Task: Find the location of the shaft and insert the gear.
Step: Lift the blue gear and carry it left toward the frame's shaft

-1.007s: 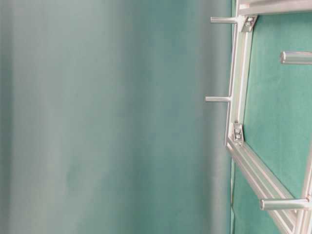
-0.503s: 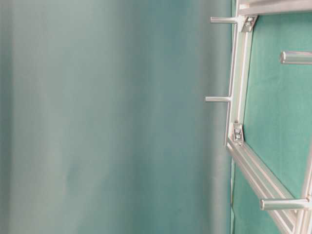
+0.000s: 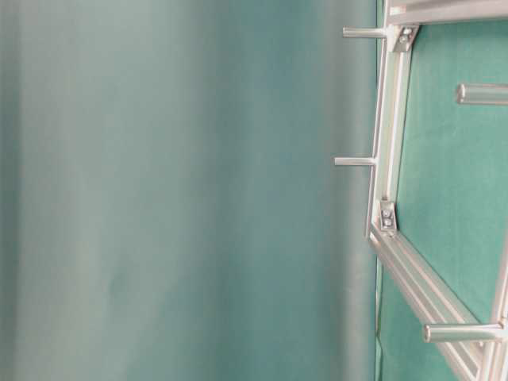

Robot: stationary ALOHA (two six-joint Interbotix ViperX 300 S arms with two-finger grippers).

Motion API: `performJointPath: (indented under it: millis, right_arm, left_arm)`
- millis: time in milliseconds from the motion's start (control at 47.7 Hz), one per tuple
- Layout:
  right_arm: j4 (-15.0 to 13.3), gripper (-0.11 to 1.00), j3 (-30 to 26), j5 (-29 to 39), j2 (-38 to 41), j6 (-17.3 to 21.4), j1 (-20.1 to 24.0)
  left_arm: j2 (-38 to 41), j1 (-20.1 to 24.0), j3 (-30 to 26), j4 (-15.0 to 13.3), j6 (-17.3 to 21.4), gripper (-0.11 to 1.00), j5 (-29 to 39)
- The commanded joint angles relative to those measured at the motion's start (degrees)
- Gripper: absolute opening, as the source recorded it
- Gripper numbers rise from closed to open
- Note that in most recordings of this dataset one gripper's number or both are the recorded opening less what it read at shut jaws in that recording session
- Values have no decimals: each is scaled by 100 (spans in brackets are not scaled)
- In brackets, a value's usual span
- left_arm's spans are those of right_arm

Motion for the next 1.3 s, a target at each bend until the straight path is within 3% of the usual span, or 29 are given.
performJointPath:
  millis: [0, 231, 419, 1091, 1279]
  right_arm:
    - [-97, 69, -352, 255, -158, -9, 9]
    - [-264, 69, -554, 501, -105, 0, -44]
    - [-272, 69, -729, 404, 167, 325, -53]
    - [-272, 69, -2373, 439, 1934, 448, -53]
    - [-404, 69, -2707, 475, 2215, 448, -62]
  left_arm:
    - [53, 9, -149, -18, -9, 2, -18]
    - [53, 0, -149, -18, -9, 2, -9]
    - [53, 9, -149, -18, -9, 1, -9]
    - [62, 0, -167, -18, -18, 2, 0]
    - [62, 0, -158, -18, -18, 2, 0]
